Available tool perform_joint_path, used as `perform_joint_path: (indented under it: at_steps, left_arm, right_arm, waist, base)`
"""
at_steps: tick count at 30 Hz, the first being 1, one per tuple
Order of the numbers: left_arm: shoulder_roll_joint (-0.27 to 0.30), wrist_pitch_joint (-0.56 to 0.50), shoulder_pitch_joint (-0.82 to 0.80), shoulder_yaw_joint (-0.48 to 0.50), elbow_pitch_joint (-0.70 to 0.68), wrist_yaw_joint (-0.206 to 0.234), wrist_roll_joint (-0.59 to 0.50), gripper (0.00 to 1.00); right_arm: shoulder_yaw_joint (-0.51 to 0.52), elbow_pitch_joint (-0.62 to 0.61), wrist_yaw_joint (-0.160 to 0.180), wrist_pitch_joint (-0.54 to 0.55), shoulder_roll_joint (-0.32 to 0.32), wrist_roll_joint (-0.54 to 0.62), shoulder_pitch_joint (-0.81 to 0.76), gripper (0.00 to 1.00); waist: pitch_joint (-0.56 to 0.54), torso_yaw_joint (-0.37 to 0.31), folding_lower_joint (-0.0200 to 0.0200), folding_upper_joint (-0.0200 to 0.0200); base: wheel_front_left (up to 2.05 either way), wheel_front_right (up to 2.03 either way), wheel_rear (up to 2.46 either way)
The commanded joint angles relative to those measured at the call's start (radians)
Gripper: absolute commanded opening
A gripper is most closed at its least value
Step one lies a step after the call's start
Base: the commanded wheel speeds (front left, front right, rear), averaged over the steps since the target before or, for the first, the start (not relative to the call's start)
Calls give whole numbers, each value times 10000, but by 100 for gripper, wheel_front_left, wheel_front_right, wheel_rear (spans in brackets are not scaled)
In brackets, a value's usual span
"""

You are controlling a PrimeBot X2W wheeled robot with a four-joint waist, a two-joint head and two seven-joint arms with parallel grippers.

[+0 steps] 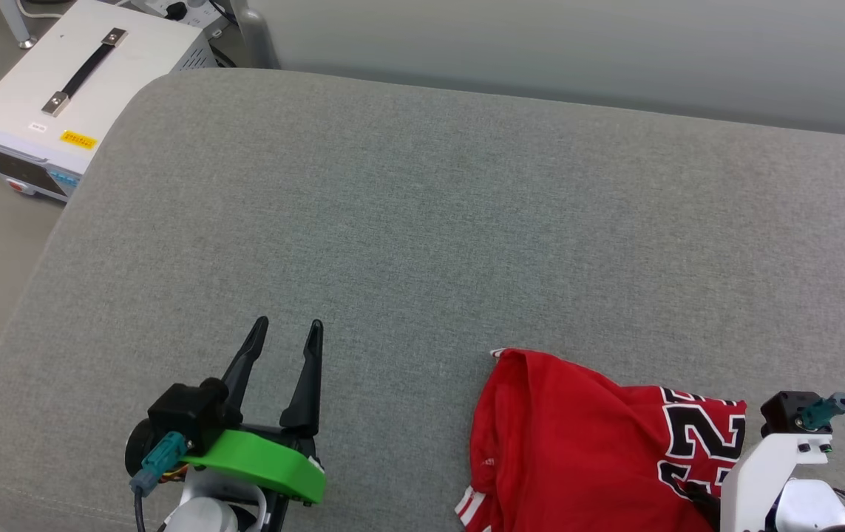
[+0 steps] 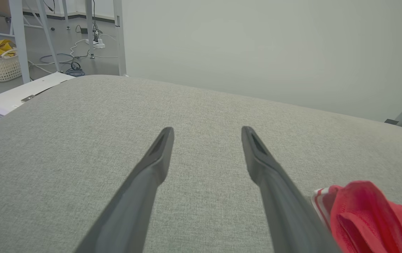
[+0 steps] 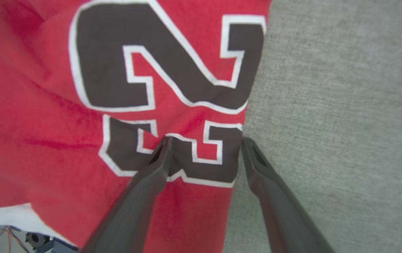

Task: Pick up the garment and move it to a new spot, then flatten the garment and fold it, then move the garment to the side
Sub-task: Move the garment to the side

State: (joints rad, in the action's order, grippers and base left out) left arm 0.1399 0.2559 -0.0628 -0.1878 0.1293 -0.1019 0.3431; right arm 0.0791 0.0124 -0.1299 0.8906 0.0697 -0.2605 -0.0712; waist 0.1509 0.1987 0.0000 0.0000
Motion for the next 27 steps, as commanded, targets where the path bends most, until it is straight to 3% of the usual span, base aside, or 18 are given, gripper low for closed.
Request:
perform_joint_path:
  at_steps: [1, 2, 3, 4, 5, 9, 19, 21, 23, 27]
  left_arm:
    - [-77, 59, -185, 47, 21, -65, -95, 100]
    - [-99, 59, -204, 65, 34, -78, -119, 100]
    - [-118, 59, -217, 76, 49, -87, -139, 100]
    - [-140, 59, -227, 88, 70, -98, -162, 100]
    - [-155, 59, -232, 97, 89, -107, -178, 100]
    - [-179, 59, -225, 156, 182, -142, -237, 100]
    - [-198, 59, 9, 266, 218, -206, -312, 100]
    - [-217, 59, 22, 242, 195, -216, -329, 100]
    - [-235, 59, -37, 141, 35, -243, -394, 100]
    - [-246, 59, -235, -54, -148, -259, -472, 100]
  right_arm:
    - [-393, 439, -8, 158, -172, 79, 4, 100]
    - [-526, 560, -8, 229, -173, 113, -48, 100]
    - [-607, 640, -8, 267, -174, 115, -75, 92]
    - [-681, 710, -8, 256, -175, 116, -85, 34]
    - [-726, 745, -8, 212, -176, 115, -77, 0]
    - [-872, 763, -8, -194, -146, 146, 102, 0]
    - [-1607, -259, -8, -962, 1094, 692, 658, 0]
    - [-1776, -545, -8, -919, 1549, 782, 785, 0]
    - [-2159, -1235, -8, -611, 3271, 959, 1468, 0]
    - [-2176, -1438, -8, -796, 4537, 1321, 2055, 0]
  waist:
    - [136, 74, 0, 0]
    - [156, 73, 0, 0]
    - [164, 68, 0, 0]
    - [165, 54, 0, 0]
    - [159, 37, 0, 0]
    - [47, -123, 0, 0]
    - [-401, -1077, 0, 0]
    - [-423, -1362, 0, 0]
    - [-185, -2422, 0, 0]
    - [193, -3062, 0, 0]
  base:
    - [0, 0, 0]
    - [0, 0, 0]
    - [0, 0, 0]
    - [0, 0, 0]
    - [0, 0, 0]
    - [0, 0, 0]
    - [0, 0, 0]
    - [0, 0, 0]
    - [0, 0, 0]
    - [0, 0, 0]
